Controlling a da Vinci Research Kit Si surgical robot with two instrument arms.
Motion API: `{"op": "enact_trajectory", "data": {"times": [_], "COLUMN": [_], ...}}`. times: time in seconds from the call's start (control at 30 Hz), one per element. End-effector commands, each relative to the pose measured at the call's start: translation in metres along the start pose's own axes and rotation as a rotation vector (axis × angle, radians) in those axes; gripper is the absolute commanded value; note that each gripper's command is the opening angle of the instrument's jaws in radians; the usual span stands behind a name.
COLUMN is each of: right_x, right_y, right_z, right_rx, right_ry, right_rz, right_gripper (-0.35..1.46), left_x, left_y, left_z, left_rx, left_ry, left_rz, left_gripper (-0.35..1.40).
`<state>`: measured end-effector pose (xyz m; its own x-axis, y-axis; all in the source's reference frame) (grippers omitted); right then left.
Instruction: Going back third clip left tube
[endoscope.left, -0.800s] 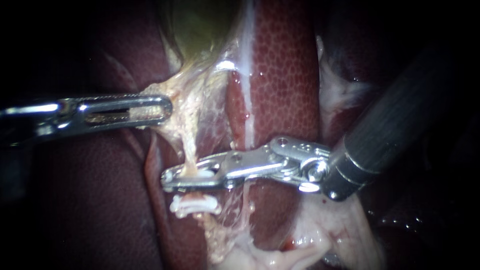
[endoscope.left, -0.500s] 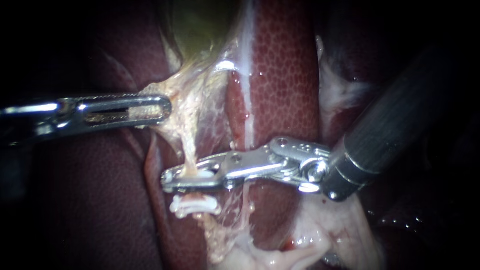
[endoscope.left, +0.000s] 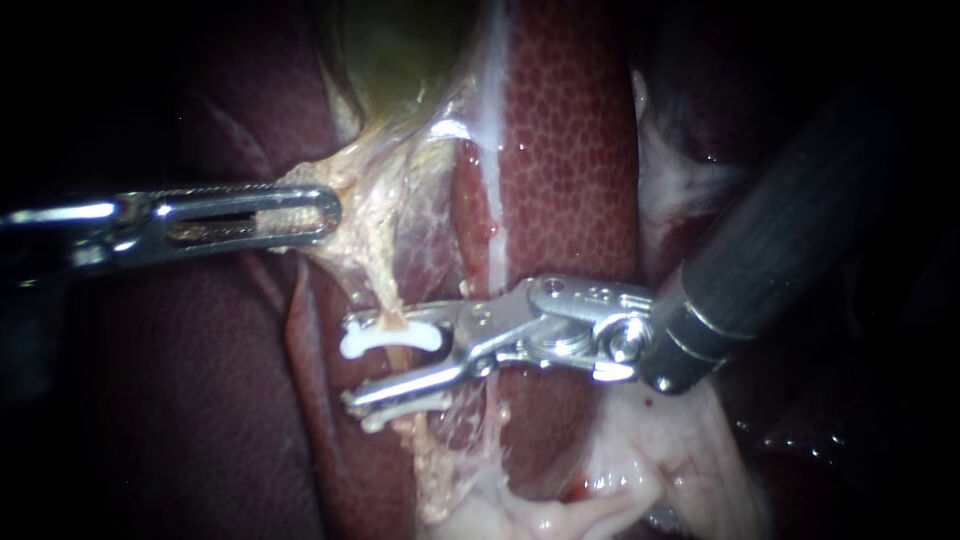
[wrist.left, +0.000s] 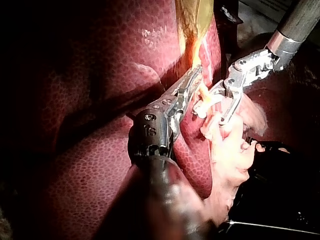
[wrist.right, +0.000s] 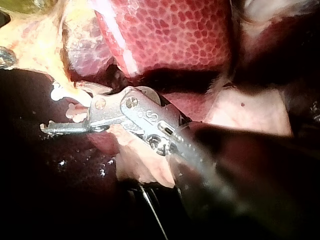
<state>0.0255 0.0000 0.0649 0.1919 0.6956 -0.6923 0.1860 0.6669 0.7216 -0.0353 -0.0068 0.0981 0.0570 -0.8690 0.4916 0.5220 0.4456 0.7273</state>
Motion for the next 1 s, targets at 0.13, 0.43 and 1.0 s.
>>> {"op": "enact_trajectory", "data": {"times": [0.13, 0.43, 1.0], "right_x": [0.0001, 0.0007, 0.0073], "right_y": [0.0000, -0.0006, -0.0058], "right_z": [-0.0014, -0.0058, -0.0174], "right_rx": [0.002, 0.002, -0.012], "right_ry": [0.000, 0.001, -0.010], "right_rz": [-0.004, -0.011, -0.075], "right_gripper": [0.60, 0.60, 0.60], "left_x": [0.0000, 0.0000, 0.0000], "left_y": [0.0000, 0.0000, 0.0001], "left_z": [-0.0001, -0.0001, 0.0001], "left_rx": [0.000, 0.000, 0.000], "left_ry": [0.000, 0.000, 0.000], "left_rz": [0.000, 0.000, 0.000], "left_gripper": [-0.35, -0.35, -0.35]}}
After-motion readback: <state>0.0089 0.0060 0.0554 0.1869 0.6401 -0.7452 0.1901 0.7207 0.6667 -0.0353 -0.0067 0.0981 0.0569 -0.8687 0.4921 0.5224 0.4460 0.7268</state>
